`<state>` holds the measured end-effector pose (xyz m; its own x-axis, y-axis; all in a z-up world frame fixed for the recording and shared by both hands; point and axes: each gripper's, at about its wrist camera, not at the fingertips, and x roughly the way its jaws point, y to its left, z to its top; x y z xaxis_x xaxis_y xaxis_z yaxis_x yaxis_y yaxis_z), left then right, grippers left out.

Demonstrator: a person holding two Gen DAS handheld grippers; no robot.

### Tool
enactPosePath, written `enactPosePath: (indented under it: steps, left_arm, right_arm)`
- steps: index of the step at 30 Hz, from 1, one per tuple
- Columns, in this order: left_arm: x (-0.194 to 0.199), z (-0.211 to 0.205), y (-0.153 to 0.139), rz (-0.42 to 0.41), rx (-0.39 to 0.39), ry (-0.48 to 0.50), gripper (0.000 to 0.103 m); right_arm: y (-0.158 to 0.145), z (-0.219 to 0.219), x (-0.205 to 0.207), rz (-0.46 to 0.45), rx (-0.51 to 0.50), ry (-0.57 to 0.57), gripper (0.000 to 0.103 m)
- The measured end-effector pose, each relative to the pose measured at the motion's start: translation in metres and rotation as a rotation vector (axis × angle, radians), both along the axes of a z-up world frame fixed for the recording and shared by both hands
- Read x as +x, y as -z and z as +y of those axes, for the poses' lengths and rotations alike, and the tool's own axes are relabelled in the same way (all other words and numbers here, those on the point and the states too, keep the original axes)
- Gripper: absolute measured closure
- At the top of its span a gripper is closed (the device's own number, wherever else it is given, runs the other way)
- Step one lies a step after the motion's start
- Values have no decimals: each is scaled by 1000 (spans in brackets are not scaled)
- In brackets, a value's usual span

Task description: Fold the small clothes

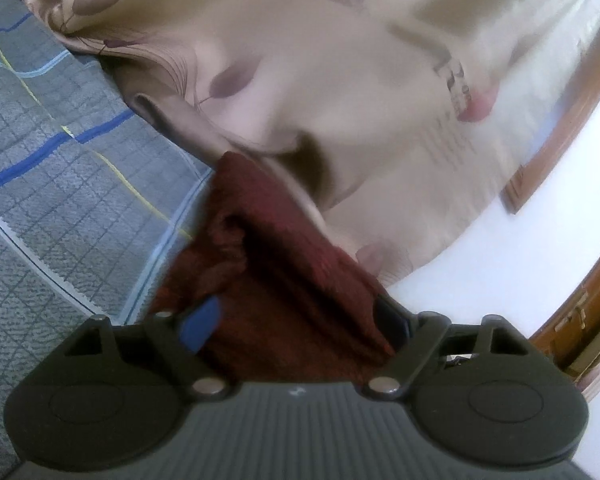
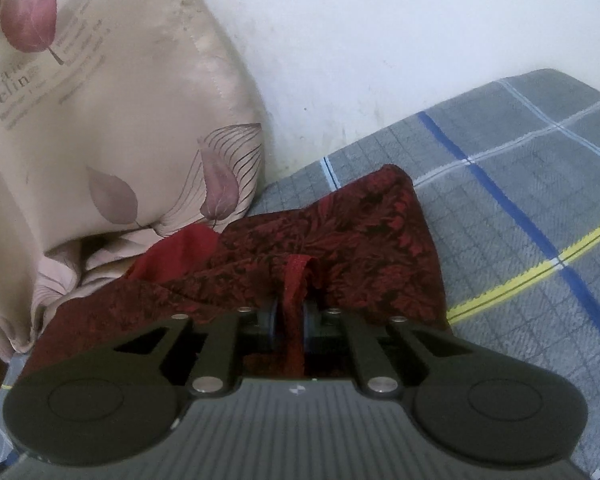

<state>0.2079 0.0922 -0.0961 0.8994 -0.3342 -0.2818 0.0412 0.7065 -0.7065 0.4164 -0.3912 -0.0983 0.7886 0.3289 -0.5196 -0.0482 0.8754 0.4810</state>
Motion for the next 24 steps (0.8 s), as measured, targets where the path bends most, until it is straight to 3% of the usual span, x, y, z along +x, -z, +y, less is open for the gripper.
enactPosePath:
  steps: [4,6,8,11,17,22,24]
  left_arm:
    - [0,1,0,1,-7,8,19]
    - [0,2,-1,9,-16,17,19]
    - [0,0,-8,41,9,61,19]
    - [-18,2,-19,66,52,127,19]
    - [-84,30,-29,131,61,203,19]
    - [-155,36,-43,78,145,369,19]
    - [-180,31,-43,76,156,436,19]
  right_arm:
    - [-3,-12,1,22,86,-19,84]
    - [-10,-23,-16,-2,168,16,57]
    - [-22,-30,-44,-26,201,16,39]
    - [-40,-36,-102,-51,187,-44,39]
    - [-31,-62,-235,8,133,-133,39]
    - [-34,-59,-335,-77,201,-211,39]
    - [-38,-43,-363,-113,161,-267,38]
